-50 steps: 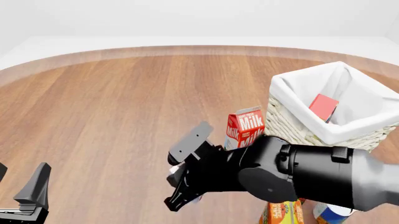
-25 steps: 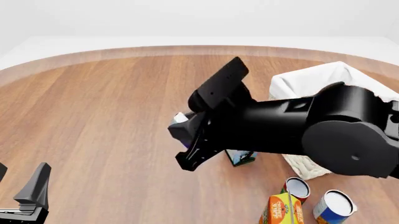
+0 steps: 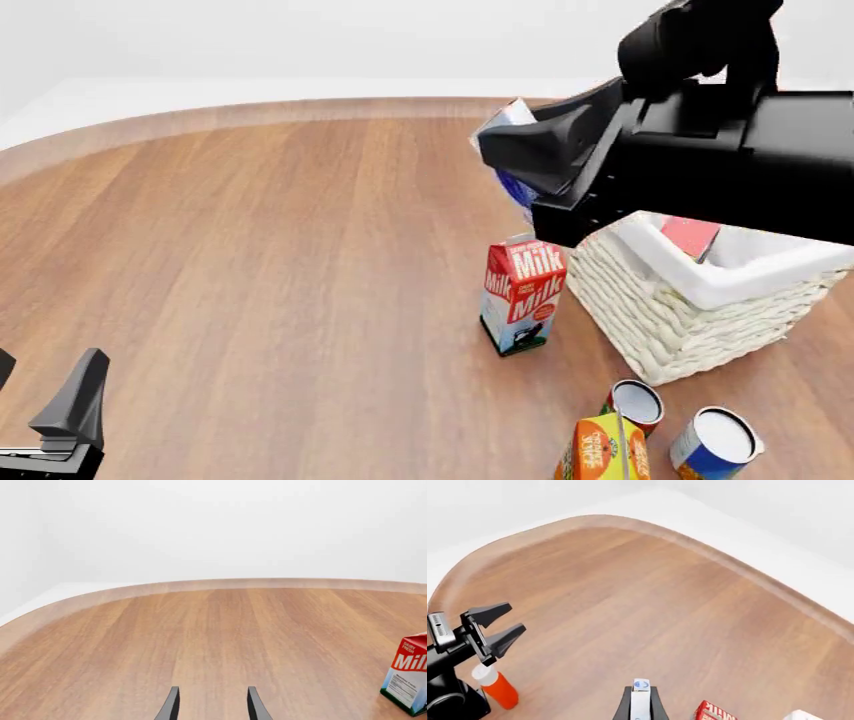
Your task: Pick up the cream cheese box and the butter, and put them in the basket.
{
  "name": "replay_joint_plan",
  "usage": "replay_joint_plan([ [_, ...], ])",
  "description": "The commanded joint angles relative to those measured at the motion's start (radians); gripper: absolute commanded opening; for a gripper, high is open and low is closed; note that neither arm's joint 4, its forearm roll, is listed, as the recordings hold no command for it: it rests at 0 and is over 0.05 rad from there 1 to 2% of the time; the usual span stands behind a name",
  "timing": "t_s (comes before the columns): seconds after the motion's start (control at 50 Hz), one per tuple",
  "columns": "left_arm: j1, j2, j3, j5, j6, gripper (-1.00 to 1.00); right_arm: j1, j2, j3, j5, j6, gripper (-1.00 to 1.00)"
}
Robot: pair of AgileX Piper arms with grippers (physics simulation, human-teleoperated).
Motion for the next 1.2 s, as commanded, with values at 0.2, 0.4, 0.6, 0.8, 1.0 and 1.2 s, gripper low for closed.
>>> replay_joint_plan([
  [0.2, 0.0, 0.0, 0.0, 0.0, 0.0, 1.0, -0.129, -0.108, -0.082, 0.064, -0.031, -1.0],
  [0.4, 0.0, 0.0, 0.0, 0.0, 0.0, 1.0, -0.214, -0.162, -0.095, 0.073, -0.032, -1.0],
  [0.6, 0.0, 0.0, 0.0, 0.0, 0.0, 1.0, -0.322, -0.217, -0.058, 0.065, -0.011, -1.0],
  [0.8, 0.0, 0.0, 0.0, 0.0, 0.0, 1.0, -0.416, -0.27, -0.011, 0.038, 0.016, -1.0],
  [1.0, 0.0, 0.0, 0.0, 0.0, 0.0, 1.0, -0.533, -0.303, 0.033, 0.018, 0.058, -1.0],
  [1.2, 0.0, 0.0, 0.0, 0.0, 0.0, 1.0, -0.626, -0.307, 0.069, -0.01, 0.093, -1.0],
])
